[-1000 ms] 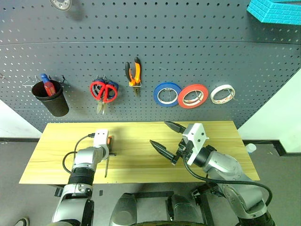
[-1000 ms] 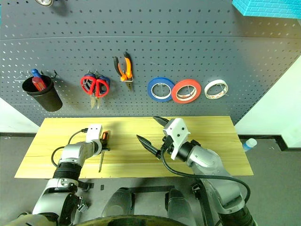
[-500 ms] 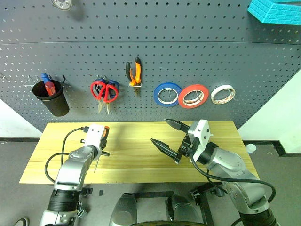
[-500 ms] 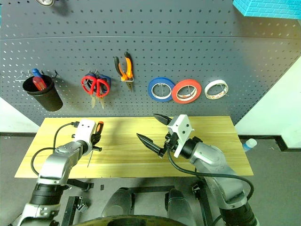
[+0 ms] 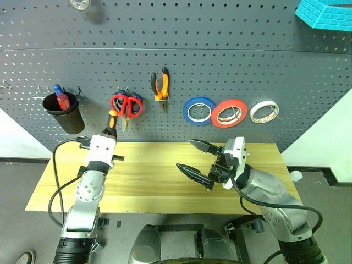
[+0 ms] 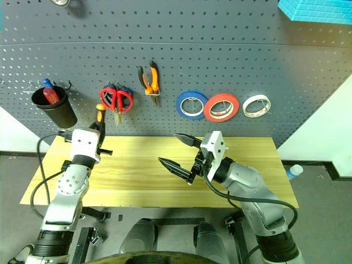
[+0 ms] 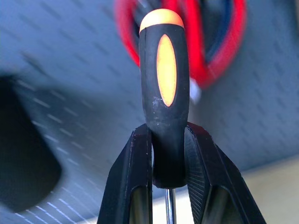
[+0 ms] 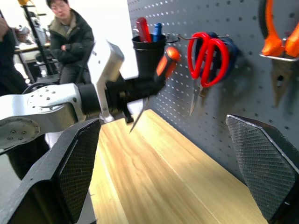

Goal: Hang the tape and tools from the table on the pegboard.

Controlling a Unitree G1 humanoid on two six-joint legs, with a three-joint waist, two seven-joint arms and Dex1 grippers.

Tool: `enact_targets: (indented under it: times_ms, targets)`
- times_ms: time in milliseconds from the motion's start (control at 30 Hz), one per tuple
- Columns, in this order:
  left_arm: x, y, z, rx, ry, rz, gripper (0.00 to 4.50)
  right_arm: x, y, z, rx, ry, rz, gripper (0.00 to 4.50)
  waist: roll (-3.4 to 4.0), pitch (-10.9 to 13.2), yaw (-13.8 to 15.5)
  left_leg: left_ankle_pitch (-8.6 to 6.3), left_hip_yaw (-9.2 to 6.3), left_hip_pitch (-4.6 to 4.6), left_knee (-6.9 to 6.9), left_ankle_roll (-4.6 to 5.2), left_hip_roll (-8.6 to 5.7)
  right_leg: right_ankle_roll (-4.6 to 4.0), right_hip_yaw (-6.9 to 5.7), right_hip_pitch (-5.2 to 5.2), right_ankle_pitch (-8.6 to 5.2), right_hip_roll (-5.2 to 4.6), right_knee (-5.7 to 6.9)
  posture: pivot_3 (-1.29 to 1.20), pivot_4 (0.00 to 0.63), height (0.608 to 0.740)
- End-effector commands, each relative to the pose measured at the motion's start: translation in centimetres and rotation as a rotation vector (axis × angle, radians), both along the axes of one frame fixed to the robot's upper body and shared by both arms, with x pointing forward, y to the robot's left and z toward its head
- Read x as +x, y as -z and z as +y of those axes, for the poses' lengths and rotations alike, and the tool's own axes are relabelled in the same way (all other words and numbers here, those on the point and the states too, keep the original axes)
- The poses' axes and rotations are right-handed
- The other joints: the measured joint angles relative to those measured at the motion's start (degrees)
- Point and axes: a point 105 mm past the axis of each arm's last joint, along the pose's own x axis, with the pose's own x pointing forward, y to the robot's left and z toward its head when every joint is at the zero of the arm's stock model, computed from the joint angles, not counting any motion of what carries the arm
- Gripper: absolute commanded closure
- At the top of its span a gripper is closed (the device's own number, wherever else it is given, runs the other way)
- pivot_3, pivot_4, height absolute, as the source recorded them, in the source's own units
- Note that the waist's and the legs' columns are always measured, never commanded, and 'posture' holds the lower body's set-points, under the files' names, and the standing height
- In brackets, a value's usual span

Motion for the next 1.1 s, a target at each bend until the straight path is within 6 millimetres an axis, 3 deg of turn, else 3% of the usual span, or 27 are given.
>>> enact_targets:
  times_ms: [33, 267, 767, 900, 1100]
  targets:
    - [-0.8, -3.0, 0.3, 0.048, -0.03, -0.177, 3.93, -0.1, -1.8, -0.1, 0.061, -0.012, -0.069, 0.0, 0.02, -0.07, 0.35, 0.0, 0.0, 0.02, 0.02, 0.0, 0.0, 0.0, 0.0, 0.04, 0.0, 0.0, 0.0, 0.34, 0.031, 0.677]
    - [-1.0, -5.7, 0.3, 0.072, -0.05, -0.32, 3.93, 0.0, -2.9, -0.2, 0.111, -0.008, -0.116, 0.0, -0.03, -0.14, 1.48, 0.0, 0.0, 0.09, 0.07, 0.0, -0.01, 0.0, -0.02, 0.15, 0.01, 0.0, 0.0, 0.35, 0.025, 0.677]
    - [0.2, -14.6, 1.2, 0.046, -0.095, -0.601, 3.93, 0.2, -2.7, -0.1, 0.102, -0.026, -0.11, 0.0, -0.15, -0.99, 3.25, 0.01, -0.02, 0.13, 0.11, -0.01, -0.02, 0.03, -0.05, 0.27, 0.08, 0.0, 0.01, 0.37, 0.003, 0.677]
    - [0.4, -15.8, 1.6, 0.05, -0.107, -0.635, 3.93, 0.2, -2.7, -0.1, 0.098, -0.026, -0.11, 0.0, -0.13, -1.36, 4.38, 0.01, -0.02, 0.17, 0.12, -0.01, -0.02, 0.02, -0.06, 0.28, 0.12, 0.01, 0.04, 0.37, 0.003, 0.677]
    - [2.6, -16.8, 3.8, 0.002, -0.167, -0.619, 3.93, 0.0, -2.7, 0.0, 0.091, -0.031, -0.101, 0.0, -0.22, -1.69, 4.99, 0.04, -0.04, 0.17, 0.15, -0.06, -0.02, -0.07, -0.09, 0.32, 0.11, 0.01, 0.08, 0.37, 0.015, 0.677]
